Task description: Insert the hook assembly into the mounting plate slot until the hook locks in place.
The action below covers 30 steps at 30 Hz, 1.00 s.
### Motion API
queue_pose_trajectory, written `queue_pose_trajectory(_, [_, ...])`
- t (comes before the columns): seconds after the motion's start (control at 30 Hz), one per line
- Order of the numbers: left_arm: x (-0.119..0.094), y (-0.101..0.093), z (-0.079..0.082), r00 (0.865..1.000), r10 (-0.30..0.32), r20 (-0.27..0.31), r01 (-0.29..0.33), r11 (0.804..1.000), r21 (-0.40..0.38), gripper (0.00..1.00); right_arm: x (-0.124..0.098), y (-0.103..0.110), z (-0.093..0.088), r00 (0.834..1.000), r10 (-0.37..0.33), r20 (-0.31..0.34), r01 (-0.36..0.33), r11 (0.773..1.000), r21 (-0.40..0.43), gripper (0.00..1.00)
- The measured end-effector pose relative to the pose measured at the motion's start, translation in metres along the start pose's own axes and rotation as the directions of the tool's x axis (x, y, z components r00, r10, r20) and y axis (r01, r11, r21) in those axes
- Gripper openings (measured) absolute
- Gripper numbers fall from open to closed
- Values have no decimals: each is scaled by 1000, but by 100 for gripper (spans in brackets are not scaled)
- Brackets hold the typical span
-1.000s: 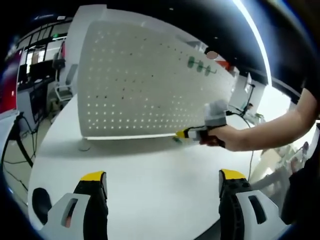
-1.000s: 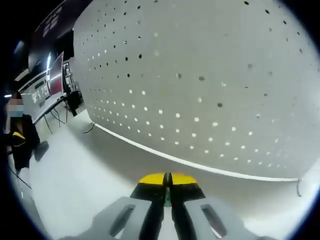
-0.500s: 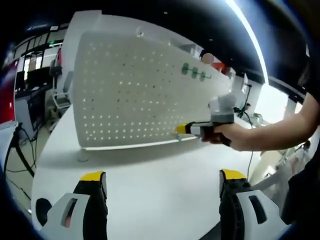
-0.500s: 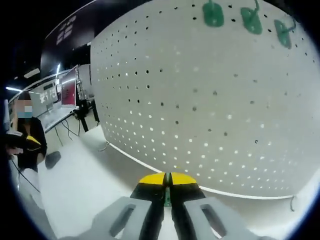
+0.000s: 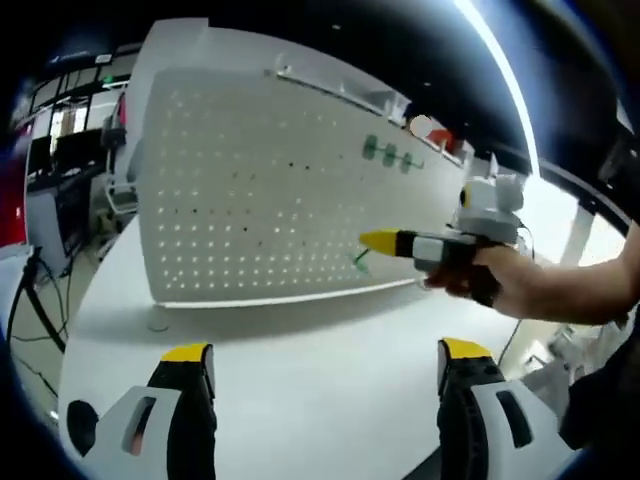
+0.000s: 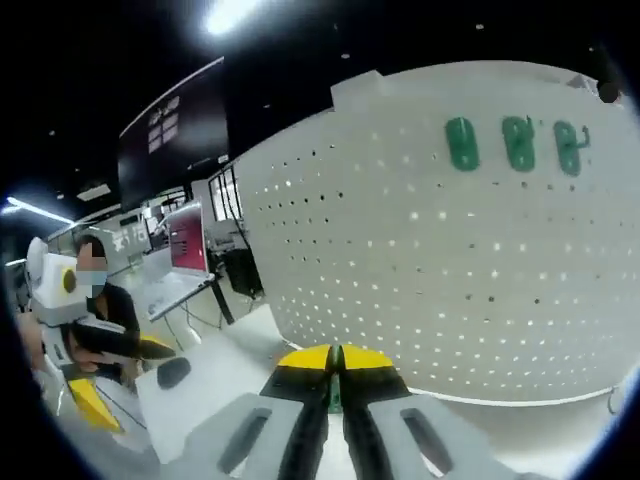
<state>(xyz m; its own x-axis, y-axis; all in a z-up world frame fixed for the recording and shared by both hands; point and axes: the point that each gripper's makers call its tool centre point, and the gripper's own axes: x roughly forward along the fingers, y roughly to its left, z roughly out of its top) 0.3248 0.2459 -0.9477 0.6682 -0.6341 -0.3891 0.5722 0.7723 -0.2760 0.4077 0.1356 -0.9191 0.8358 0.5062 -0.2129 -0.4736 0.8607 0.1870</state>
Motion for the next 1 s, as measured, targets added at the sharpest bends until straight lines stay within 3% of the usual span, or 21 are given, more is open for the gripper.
queue_pose_trajectory(0.37, [6,-14,13,998,-53,30,56,995,-82,76,-25,66,8,990,120,72,-129,984,122,0])
queue_pose_trajectory(0.47, [6,-18,14,997,-70,36,73,992,-105,70,-29,80,10,985,146,88,-155,981,115,0])
queue_pose_trajectory(0.83, [4,-29,20,987,-134,83,151,959,-239,50,-37,110,11,973,193,129,-210,969,131,0])
queue_pose_trajectory(1.0, [2,-32,20,984,-148,97,169,946,-277,35,-39,119,13,968,207,139,-223,968,118,0])
